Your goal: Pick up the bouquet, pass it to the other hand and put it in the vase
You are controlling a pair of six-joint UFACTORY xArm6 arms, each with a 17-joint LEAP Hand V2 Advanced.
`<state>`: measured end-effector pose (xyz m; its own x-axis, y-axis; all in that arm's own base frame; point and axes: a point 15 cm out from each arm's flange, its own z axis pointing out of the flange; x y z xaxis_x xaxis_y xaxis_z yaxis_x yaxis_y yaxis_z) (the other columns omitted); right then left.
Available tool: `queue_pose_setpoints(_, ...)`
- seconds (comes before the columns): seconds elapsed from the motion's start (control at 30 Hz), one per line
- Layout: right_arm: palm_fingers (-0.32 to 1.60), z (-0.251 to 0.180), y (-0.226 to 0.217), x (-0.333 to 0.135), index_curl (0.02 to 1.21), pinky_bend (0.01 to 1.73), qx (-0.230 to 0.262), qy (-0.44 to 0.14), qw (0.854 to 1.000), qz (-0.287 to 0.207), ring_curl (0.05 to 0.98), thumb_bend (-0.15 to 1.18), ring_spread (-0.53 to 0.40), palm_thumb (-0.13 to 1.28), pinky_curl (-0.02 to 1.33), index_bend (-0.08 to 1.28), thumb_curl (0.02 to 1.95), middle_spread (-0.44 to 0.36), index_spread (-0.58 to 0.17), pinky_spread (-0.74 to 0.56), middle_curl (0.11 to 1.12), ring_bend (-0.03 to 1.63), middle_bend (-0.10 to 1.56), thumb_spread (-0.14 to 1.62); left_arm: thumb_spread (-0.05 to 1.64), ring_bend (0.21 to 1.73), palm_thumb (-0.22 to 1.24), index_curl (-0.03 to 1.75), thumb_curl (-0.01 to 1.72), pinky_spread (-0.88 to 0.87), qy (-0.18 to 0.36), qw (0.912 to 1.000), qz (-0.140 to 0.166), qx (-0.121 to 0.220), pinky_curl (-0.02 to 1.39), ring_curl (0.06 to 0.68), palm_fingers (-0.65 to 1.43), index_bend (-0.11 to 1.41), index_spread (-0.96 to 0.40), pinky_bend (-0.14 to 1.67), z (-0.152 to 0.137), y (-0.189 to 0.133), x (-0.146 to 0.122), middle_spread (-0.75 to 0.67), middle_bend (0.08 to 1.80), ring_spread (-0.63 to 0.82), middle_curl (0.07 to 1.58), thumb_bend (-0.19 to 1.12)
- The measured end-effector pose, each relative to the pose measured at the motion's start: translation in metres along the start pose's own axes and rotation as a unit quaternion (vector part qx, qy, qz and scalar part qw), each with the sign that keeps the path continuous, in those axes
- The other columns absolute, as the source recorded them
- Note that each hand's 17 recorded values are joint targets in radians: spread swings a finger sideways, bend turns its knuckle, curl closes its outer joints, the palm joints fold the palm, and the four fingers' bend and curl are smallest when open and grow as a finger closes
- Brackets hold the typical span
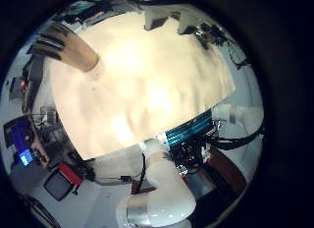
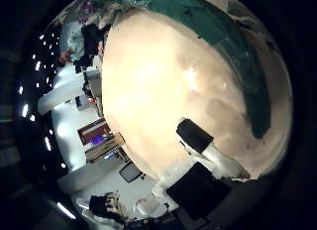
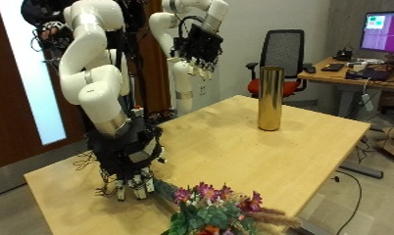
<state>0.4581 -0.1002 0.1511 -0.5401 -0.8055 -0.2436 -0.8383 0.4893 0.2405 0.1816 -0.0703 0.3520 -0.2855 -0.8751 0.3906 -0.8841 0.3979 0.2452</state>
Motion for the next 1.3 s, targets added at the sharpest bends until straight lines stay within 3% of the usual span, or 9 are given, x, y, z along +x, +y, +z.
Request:
queue_pose_setpoints(0.43, 0.31, 0.009, -0.024, -0.010, 0.31, 0.73, -0.003, 0.014, 1.000, -0.007, 0.299, -0.02, 0.004, 0.72, 0.24, 0.16, 0.43, 0.110, -0.036, 0.16, 0.39, 0.94, 0.62, 1.01, 0.93, 0.37, 0.34, 0.42, 0.30, 0.59, -0.004, 1.0000, 0.002, 0.000, 0.23, 0.216, 0.15, 0.23, -0.08, 0.18, -0.001, 0.000, 0.001, 0.35, 0.18, 0.54, 0.27, -0.03)
queue_pose_setpoints(0.63, 0.86, 0.004, -0.021, -0.014, 0.35, 0.92, -0.008, 0.019, 1.000, -0.014, 0.326, -0.02, -0.186, 0.82, 0.23, 0.22, 0.45, -0.067, -0.151, -0.21, 0.44, 1.06, 0.75, 0.97, 0.93, 0.37, 0.34, 0.42, 0.30, 0.59, -0.006, 1.0000, 0.004, 0.007, 0.23, 0.215, 0.15, 0.23, -0.08, 0.18, -0.005, 0.002, 0.002, 0.35, 0.18, 0.54, 0.28, -0.03)
queue_pose_setpoints(0.67, 1.11, 0.001, -0.022, -0.016, 0.38, 0.97, -0.010, 0.019, 1.000, -0.016, 0.336, -0.02, -0.222, 0.85, 0.25, 0.28, 0.46, -0.132, -0.204, -0.36, 0.46, 1.07, 0.77, 0.93, 0.93, 0.37, 0.34, 0.42, 0.30, 0.59, -0.006, 0.9999, 0.004, 0.009, 0.23, 0.215, 0.15, 0.23, -0.08, 0.18, -0.006, 0.002, 0.002, 0.35, 0.18, 0.54, 0.28, -0.03)
queue_pose_setpoints(0.8, 1.31, -0.009, -0.019, -0.021, 0.50, 0.98, -0.022, 0.016, 0.999, -0.020, 0.389, -0.03, -0.268, 0.87, 0.27, 0.50, 0.49, -0.196, -0.290, -0.53, 0.52, 1.11, 0.90, 0.84, 0.93, 0.37, 0.34, 0.42, 0.30, 0.59, -0.005, 0.9999, 0.004, 0.008, 0.23, 0.214, 0.15, 0.23, -0.08, 0.18, -0.005, 0.002, 0.002, 0.35, 0.18, 0.54, 0.28, -0.03)
queue_pose_setpoints(1.0, 1.40, -0.039, -0.023, -0.017, 0.65, 1.16, -0.004, 0.003, 1.000, -0.011, 0.460, 0.00, -0.242, 0.98, 0.38, 0.83, 0.54, -0.192, -0.312, -0.44, 0.60, 1.23, 1.09, 0.81, 0.93, 0.38, 0.34, 0.42, 0.30, 0.59, -0.005, 1.0000, 0.003, 0.007, 0.23, 0.212, 0.15, 0.23, -0.08, 0.18, -0.005, 0.003, 0.003, 0.35, 0.18, 0.54, 0.28, -0.03)
queue_pose_setpoints(1.1, 1.25, -0.060, -0.018, -0.013, 0.74, 1.34, 0.006, -0.003, 1.000, -0.011, 0.523, 0.00, -0.225, 1.09, 0.48, 0.99, 0.60, -0.180, -0.294, -0.33, 0.66, 1.34, 1.22, 0.78, 0.93, 0.38, 0.34, 0.42, 0.30, 0.59, -0.005, 1.0000, 0.001, 0.006, 0.23, 0.211, 0.15, 0.23, -0.08, 0.18, -0.004, 0.004, 0.001, 0.35, 0.18, 0.54, 0.28, -0.03)
queue_pose_setpoints(1.13, 1.14, -0.069, -0.016, -0.011, 0.81, 1.41, 0.013, -0.005, 1.000, -0.011, 0.578, 0.00, -0.206, 1.20, 0.56, 1.09, 0.69, -0.161, -0.270, -0.25, 0.71, 1.42, 1.29, 0.65, 0.93, 0.38, 0.34, 0.42, 0.30, 0.59, -0.006, 1.0000, 0.001, 0.007, 0.23, 0.209, 0.15, 0.24, -0.08, 0.18, -0.004, 0.004, 0.002, 0.35, 0.18, 0.54, 0.28, -0.03)
queue_pose_setpoints(1.3, 1.12, -0.112, -0.005, -0.014, 0.82, 1.41, 0.052, -0.014, 0.998, -0.033, 0.596, -0.01, -0.202, 1.22, 0.59, 1.11, 0.74, -0.152, -0.262, -0.23, 0.72, 1.43, 1.31, 0.55, 0.93, 0.38, 0.34, 0.42, 0.30, 0.59, -0.006, 0.9999, 0.002, 0.009, 0.23, 0.208, 0.15, 0.24, -0.08, 0.18, -0.004, 0.003, 0.002, 0.35, 0.18, 0.54, 0.28, -0.03)
